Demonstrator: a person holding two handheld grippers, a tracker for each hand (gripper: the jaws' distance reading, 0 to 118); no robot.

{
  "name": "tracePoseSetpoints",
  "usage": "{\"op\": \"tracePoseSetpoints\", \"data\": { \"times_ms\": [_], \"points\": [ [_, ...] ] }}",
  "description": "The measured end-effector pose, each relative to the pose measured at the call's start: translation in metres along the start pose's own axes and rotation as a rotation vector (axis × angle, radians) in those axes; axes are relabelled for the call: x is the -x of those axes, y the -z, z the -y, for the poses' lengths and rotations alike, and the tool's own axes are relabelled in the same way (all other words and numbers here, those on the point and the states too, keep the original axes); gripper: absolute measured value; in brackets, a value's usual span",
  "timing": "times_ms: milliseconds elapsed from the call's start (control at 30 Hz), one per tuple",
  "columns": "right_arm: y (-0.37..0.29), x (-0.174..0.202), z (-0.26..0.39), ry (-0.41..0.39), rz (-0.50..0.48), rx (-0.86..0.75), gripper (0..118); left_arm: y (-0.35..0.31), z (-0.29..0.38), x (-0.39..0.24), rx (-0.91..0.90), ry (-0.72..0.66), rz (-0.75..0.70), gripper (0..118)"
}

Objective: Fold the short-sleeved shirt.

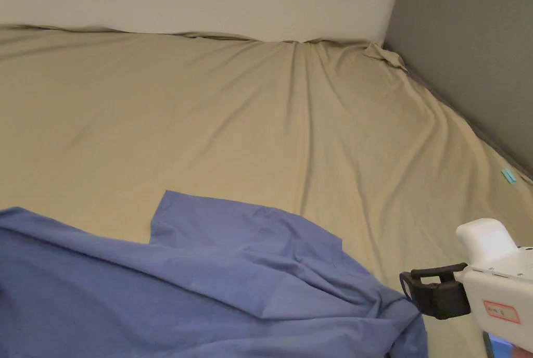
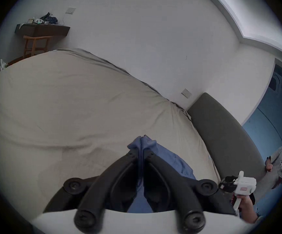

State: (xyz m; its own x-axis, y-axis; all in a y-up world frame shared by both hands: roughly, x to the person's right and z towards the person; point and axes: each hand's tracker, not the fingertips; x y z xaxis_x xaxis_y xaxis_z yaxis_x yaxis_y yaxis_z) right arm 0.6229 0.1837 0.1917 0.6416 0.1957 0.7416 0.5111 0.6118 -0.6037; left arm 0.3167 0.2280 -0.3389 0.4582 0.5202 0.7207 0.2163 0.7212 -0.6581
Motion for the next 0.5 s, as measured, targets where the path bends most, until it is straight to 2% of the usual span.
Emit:
{"op": "tracePoseSetpoints", "data": {
  "times_ms": [100, 200, 300, 333, 367, 400, 433, 467, 500],
  "points": [
    [0.032, 0.000, -0.001, -0.037, 0.004, 0.097, 117, -0.004, 0.000, 0.000, -0.003, 0.003, -0.011, 3],
    [0.052, 0.013, 0.004, -0.063, -0.083, 0.124, 112, -0.006, 0.000, 0.001, -0.007, -0.006, -0.004, 3],
    [0.069, 0.035, 0.002, -0.089, -0.157, 0.154, 98, -0.007, 0.003, -0.001, -0.007, -0.012, -0.005, 3],
    [0.074, 0.043, 0.001, -0.096, -0.168, 0.156, 81, -0.007, 0.004, 0.000, -0.006, -0.016, -0.003, 3],
    [0.076, 0.049, 0.000, -0.093, -0.164, 0.153, 54, -0.007, 0.005, 0.000, -0.005, -0.022, -0.001, 3],
    [0.077, 0.056, -0.002, -0.089, -0.161, 0.156, 21, -0.007, 0.005, 0.000, -0.003, -0.032, -0.002, 3],
    [0.074, 0.060, -0.003, -0.056, -0.132, 0.146, 14, -0.007, 0.006, 0.000, -0.001, -0.038, -0.002, 3],
    [0.065, 0.061, -0.006, -0.010, -0.122, 0.108, 14, -0.009, 0.005, 0.000, -0.004, -0.043, 0.000, 3],
    [0.057, 0.060, -0.010, 0.024, -0.154, 0.088, 14, -0.012, 0.004, 0.000, -0.012, -0.049, 0.002, 3]
  ]
}}
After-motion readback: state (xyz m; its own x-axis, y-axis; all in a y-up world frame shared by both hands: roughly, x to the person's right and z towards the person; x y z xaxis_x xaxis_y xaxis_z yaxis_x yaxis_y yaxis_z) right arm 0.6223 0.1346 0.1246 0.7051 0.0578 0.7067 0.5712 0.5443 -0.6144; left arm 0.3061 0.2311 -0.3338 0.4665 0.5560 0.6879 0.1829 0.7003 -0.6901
